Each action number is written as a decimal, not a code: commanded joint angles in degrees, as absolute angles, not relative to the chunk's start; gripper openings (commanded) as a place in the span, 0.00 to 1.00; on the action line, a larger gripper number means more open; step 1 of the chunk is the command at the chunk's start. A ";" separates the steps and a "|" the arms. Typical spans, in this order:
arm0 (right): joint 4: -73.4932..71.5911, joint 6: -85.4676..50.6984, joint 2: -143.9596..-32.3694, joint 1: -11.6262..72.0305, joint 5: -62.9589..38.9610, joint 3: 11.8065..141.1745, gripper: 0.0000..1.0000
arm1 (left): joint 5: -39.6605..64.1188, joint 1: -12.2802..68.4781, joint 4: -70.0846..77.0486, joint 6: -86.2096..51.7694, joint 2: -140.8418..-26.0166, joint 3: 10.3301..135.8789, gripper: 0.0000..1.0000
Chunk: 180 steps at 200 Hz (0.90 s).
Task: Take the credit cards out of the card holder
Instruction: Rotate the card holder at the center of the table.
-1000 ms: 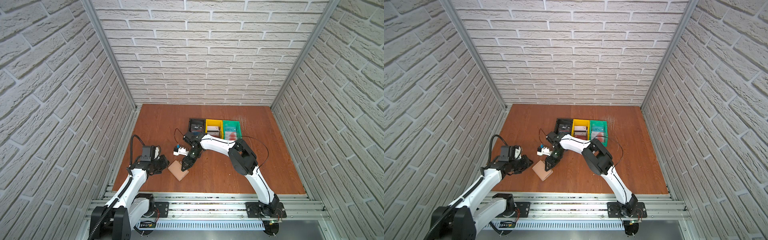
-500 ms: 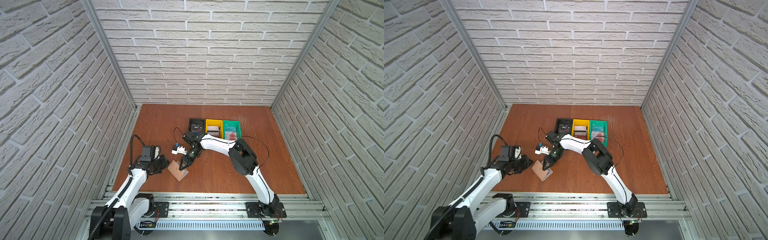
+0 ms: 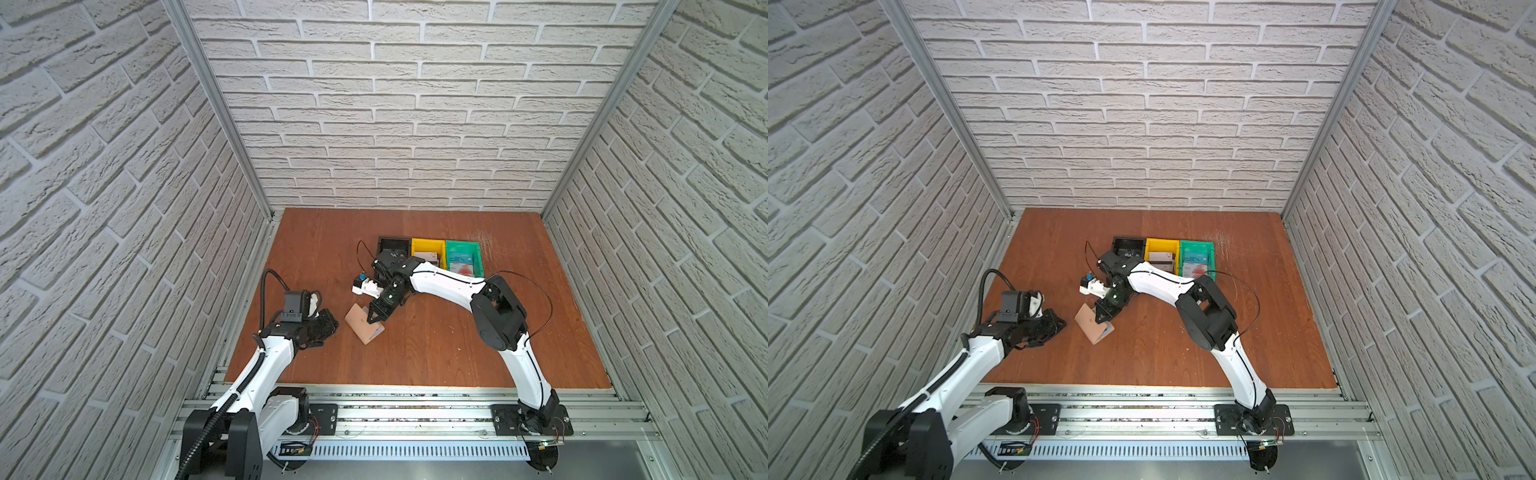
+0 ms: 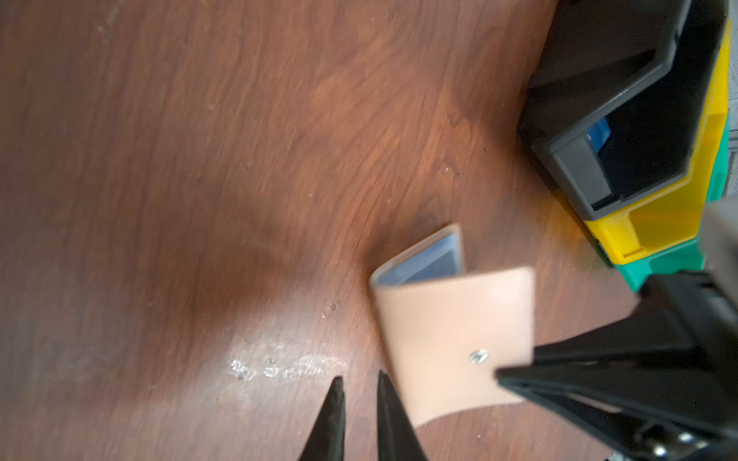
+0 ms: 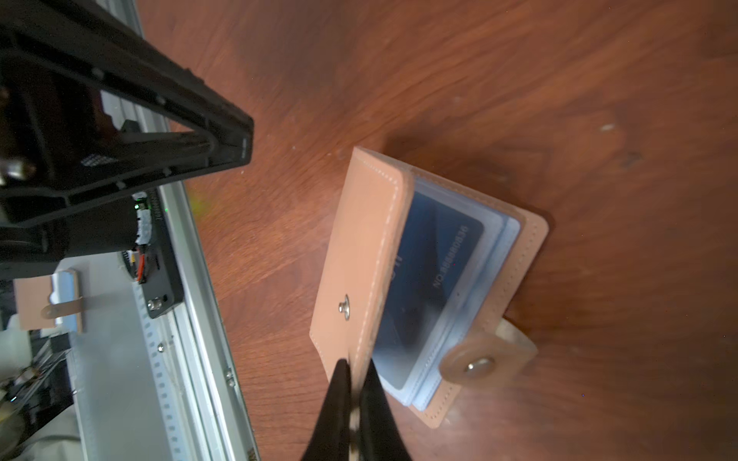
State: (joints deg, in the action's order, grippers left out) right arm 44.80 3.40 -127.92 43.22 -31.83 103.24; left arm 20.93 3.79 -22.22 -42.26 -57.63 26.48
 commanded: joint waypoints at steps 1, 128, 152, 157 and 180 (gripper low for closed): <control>47.35 4.53 -124.27 42.76 -22.46 104.90 0.08 | 21.44 3.34 -20.19 -42.28 -58.48 25.66 0.17; 49.28 4.96 -126.78 47.98 -27.16 108.76 0.27 | 20.63 3.33 -22.81 -43.50 -55.63 26.46 0.17; 47.85 4.54 -128.93 48.16 -30.12 108.71 0.29 | 20.76 3.16 -22.35 -44.11 -55.63 26.11 0.17; 47.39 4.12 -129.25 48.16 -30.59 108.61 0.30 | 20.83 3.16 -22.31 -44.20 -55.63 26.02 0.16; 45.48 3.17 -130.79 48.16 -33.85 108.33 0.31 | 20.90 3.14 -22.42 -44.29 -55.42 26.01 0.16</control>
State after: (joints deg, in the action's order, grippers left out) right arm 48.18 4.43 -129.08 48.27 -28.58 108.01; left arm 20.93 3.57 -22.31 -43.79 -56.10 26.48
